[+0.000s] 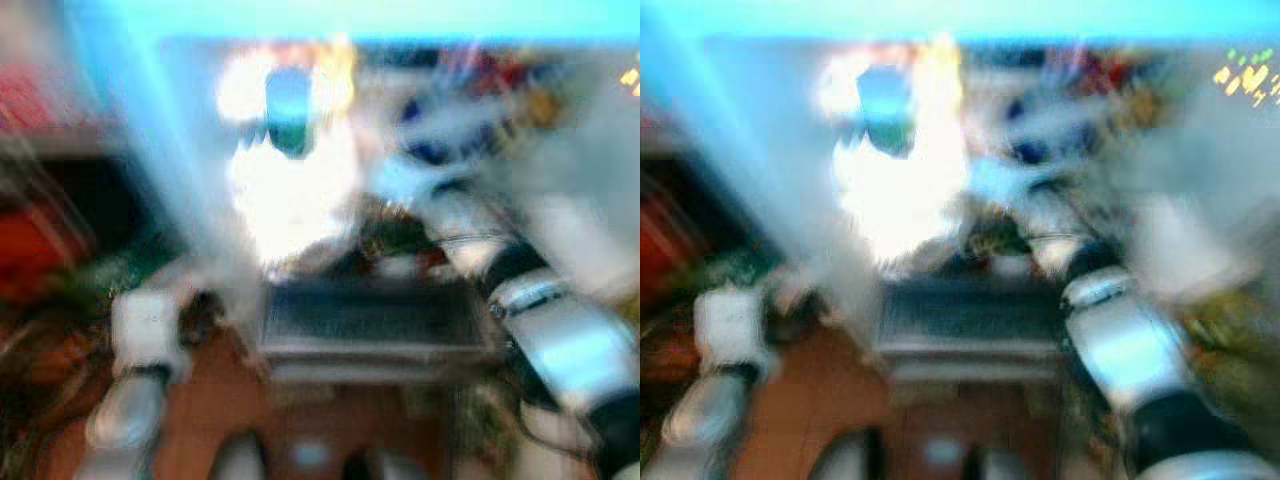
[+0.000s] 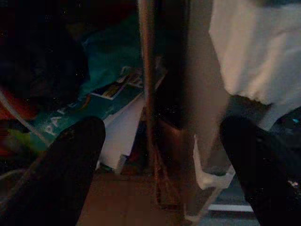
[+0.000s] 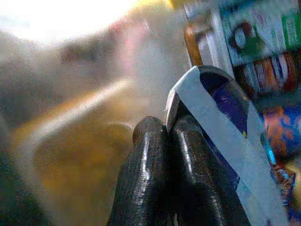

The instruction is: Restocking fridge

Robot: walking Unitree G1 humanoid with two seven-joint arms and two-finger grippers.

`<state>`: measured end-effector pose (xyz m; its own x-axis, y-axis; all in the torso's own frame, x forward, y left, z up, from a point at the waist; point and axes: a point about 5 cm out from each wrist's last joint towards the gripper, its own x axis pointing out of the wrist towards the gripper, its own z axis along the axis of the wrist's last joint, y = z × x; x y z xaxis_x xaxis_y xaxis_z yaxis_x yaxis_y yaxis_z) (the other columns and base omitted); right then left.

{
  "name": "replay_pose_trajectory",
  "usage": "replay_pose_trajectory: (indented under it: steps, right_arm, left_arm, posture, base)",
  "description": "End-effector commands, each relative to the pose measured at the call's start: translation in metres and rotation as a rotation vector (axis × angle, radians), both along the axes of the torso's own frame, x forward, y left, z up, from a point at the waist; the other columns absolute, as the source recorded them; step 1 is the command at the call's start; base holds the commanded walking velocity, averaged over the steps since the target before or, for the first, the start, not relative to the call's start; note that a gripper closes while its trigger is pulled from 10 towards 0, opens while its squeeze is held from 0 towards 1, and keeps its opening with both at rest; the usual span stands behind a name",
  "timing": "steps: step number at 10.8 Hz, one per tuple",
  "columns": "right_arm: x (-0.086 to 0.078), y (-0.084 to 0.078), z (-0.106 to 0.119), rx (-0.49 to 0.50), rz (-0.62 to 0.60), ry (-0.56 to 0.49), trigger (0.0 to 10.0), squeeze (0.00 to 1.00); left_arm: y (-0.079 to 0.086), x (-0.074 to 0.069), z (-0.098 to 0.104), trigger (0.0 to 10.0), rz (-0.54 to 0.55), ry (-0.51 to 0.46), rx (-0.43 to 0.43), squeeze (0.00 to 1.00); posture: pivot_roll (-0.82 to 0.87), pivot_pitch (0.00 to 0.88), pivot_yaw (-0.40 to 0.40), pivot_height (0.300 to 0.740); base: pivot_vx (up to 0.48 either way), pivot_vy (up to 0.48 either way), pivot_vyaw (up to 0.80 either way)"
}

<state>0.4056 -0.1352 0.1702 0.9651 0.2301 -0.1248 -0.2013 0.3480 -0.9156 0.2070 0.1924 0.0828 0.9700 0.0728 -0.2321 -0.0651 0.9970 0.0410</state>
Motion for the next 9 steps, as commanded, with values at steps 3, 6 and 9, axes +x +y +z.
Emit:
replay_pose_trajectory:
  steps: [3,6,9]
  right_arm:
    - [-0.0035,-0.0153,-0.0110,-0.004,-0.045,0.033,10.0,0.00]
    - [-0.0054,-0.0162,-0.0152,0.005,-0.042,0.043,10.0,0.00]
    - [-0.0061,-0.0126,-0.0155,0.025,-0.021,0.043,10.0,0.00]
  left_arm:
    - [-0.0114,0.0061,0.0040,10.0,-0.034,-0.027,-0.020,0.00]
    - [-0.0134,0.0067,0.0050,10.0,-0.049,-0.038,-0.033,0.00]
    - [-0.0130,0.0073,0.0038,10.0,-0.042,-0.033,-0.021,0.00]
  posture:
    - [0.17,0.190,0.026,0.740]
    - [0.17,0.189,0.028,0.740]
    - [0.17,0.187,0.028,0.740]
  base:
    - [0.000,0.000,0.00]
    - [0.000,-0.137,0.00]
    - [0.000,-0.146,0.00]
